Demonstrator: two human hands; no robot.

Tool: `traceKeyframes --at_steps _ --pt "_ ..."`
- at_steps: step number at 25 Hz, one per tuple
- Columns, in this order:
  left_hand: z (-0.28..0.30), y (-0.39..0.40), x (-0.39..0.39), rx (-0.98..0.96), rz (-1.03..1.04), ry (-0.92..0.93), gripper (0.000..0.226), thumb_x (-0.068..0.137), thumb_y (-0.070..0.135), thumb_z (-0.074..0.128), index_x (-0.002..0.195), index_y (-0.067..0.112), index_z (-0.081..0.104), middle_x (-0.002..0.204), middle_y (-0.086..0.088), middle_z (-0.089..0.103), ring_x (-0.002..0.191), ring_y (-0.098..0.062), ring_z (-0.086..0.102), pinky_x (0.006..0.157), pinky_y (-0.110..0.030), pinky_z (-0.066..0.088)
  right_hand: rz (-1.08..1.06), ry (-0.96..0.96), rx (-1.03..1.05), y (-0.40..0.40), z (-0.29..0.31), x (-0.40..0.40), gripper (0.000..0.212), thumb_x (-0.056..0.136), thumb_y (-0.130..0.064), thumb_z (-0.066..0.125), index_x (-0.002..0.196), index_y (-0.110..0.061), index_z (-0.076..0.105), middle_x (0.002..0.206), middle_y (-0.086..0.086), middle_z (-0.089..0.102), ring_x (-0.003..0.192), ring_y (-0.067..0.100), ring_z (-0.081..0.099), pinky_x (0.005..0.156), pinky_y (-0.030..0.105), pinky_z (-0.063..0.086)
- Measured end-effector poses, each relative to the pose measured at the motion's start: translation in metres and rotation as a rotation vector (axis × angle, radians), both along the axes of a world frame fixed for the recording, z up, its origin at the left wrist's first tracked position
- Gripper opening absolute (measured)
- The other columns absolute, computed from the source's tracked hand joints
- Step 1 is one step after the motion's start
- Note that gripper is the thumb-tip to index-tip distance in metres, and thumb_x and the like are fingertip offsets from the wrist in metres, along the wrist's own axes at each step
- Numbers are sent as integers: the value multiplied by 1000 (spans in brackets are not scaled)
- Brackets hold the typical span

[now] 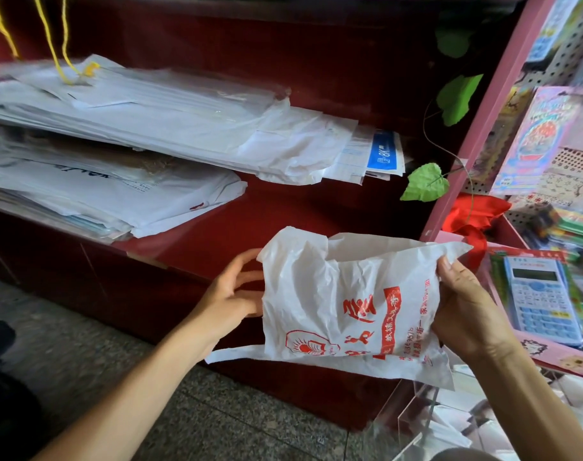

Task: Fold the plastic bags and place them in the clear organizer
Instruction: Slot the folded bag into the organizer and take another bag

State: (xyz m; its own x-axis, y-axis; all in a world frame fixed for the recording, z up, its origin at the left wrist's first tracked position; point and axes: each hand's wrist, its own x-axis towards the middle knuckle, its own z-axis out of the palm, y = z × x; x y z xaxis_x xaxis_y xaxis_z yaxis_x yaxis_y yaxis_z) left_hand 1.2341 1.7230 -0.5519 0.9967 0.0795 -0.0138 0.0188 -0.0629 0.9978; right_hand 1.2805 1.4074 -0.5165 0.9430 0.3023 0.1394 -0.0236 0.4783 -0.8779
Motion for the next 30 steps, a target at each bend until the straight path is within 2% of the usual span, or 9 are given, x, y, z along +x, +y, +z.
traceKeyframes --at_steps 3,5,8,11,13,17,22,27,30 --pt "-6 -2 2 -12 -64 -9 49 85 -15 59 118 21 62 112 -6 72 103 -26 70 74 -28 55 30 20 -11 -1 -1 0 29 60 -36 88 81 -20 76 85 1 75 80 15 72 80 33 58" --pt "-8 -1 2 -10 -82 -22 45 84 -14 61 114 19 64 109 -7 73 103 -27 69 73 -25 55 35 38 -9 -4 -1 0 34 55 -36 92 81 -20 77 86 1 75 82 16 73 83 36 58" --pt "-8 -4 -2 -1 -174 -50 60 75 -5 70 120 34 63 112 -7 70 104 -19 67 83 -30 57 48 61 -14 -5 -2 0 50 44 -41 98 83 -18 77 87 3 75 82 18 73 82 37 58" --pt "-3 -11 -6 -8 -190 -89 36 80 -4 70 104 24 73 97 -4 74 90 -9 68 72 -22 54 28 74 -43 -5 -5 1 55 41 -42 98 86 -17 77 88 5 75 82 19 72 82 38 58" --pt "0 -10 -5 -56 -170 -101 27 75 2 74 99 15 74 94 -11 75 89 -16 70 70 -23 53 -8 79 -45 -6 -5 3 52 46 -42 97 87 -17 77 89 5 75 83 20 72 83 39 58" --pt "3 6 -2 -181 -123 -105 58 49 36 94 101 17 76 98 -14 74 87 -23 70 73 -27 56 -136 137 -25 -10 -5 4 19 81 -30 65 91 -16 72 90 5 73 83 21 70 90 43 51" --pt "12 13 -4 -327 -124 -134 33 73 13 72 106 12 76 106 -18 72 93 -24 70 77 -25 56 -192 149 -66 -9 -1 2 20 89 -26 55 97 -15 70 89 5 75 79 19 72 76 37 60" --pt "17 5 -5 -380 -9 -65 57 55 48 91 98 14 79 100 -18 73 81 -26 72 67 -27 58 -184 147 -85 -9 -3 3 20 87 -25 56 93 -16 73 90 6 75 78 20 73 74 36 62" --pt "18 0 -5 -307 138 -24 24 76 25 76 97 13 76 97 -17 74 74 -23 71 63 -26 55 -166 144 -128 -7 -5 3 22 86 -26 57 91 -15 75 92 9 74 79 22 73 81 40 58"
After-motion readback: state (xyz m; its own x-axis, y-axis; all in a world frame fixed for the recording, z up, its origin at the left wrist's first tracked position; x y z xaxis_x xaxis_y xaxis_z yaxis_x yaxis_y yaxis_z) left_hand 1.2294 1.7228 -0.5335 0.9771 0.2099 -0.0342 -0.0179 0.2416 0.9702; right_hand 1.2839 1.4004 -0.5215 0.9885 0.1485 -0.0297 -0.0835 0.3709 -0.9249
